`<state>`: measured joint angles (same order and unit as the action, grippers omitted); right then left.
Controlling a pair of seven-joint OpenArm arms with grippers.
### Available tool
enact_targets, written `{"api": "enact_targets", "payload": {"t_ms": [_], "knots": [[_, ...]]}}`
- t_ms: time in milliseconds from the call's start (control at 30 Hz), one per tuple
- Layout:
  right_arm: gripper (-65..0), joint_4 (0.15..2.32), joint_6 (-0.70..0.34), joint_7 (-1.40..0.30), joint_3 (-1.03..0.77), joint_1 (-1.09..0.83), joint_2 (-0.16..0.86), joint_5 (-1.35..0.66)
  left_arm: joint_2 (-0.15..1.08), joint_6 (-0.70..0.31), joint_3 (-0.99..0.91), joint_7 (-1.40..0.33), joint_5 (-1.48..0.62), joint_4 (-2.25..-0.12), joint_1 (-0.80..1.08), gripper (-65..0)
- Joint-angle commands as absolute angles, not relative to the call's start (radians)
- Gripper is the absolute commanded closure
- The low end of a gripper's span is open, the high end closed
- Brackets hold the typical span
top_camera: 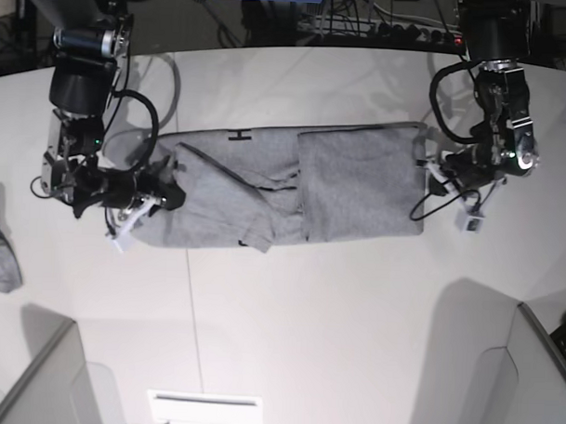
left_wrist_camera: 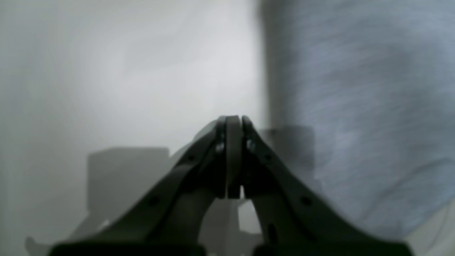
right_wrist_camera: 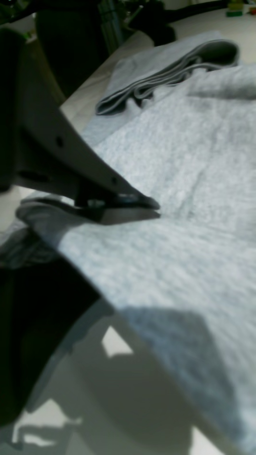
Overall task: Fold the T-shirt properly
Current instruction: 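Fold both strip ends inward toward each other with both grippers, then grasp the folded bundle edge with the right gripper and lift it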
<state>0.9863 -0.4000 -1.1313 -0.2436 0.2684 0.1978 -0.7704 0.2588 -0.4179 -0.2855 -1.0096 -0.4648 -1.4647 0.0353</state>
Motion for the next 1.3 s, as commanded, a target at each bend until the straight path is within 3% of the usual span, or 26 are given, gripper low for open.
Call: {"api": "enact_targets", "payload": {"t_ms": [0,167,433,600,700,933,1267], "knots": [[0.0,0.983,-0.364,-1.164,-0.236,0.275,0.203,-0.690,0.266,-0.418,-0.272,-1.027,-0.456,-1.466,0.027,0.0],[0.0,1.000,-0.328,-1.119,-0.236,0.283,0.200,-0.596,0.265,-0.418,-0.200,-1.026,-0.456,-1.463,-0.012,0.0],[0.0,1.267,-0.325,-1.150,-0.234,0.260,0.173,-0.521,0.265,-0.415,-0.058,-1.029,-0.456,-1.455,-0.101,0.0],[0.0,1.359,-0.312,-1.155,-0.125,0.260,0.173,-0.519,0.262,-0.415,0.016,-1.033,-0.456,-1.454,-0.151,0.0],[0.0,1.414,-0.245,-1.150,-0.073,0.259,0.147,-0.521,0.262,-0.415,0.058,-1.035,-0.456,-1.454,-0.174,0.0],[0.0,1.584,-0.150,-1.159,0.004,0.234,0.093,-0.521,0.266,-0.415,0.058,-1.035,-0.456,-1.455,-0.182,0.0],[0.0,1.693,-0.140,-1.184,0.010,0.196,-0.013,-0.521,0.337,-0.415,0.056,-1.036,-0.460,-1.463,-0.133,0.0]]}}
